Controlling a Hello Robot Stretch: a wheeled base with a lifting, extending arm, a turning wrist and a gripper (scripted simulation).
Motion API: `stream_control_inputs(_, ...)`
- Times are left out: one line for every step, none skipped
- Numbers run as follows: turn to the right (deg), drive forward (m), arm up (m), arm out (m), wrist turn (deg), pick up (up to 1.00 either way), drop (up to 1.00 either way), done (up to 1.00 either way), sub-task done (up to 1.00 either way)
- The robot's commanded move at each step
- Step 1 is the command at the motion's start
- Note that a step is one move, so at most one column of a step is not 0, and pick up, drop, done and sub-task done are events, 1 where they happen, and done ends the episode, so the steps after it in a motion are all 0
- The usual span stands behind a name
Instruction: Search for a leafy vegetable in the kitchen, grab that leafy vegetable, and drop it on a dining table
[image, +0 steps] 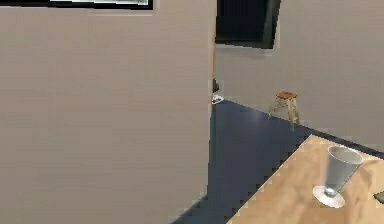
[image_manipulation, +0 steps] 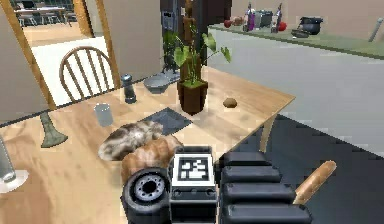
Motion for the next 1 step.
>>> stream_control_inputs(39.0, 0.0, 0.0, 0.0, 0.0, 0.0, 0.0, 0.0, 0.0)
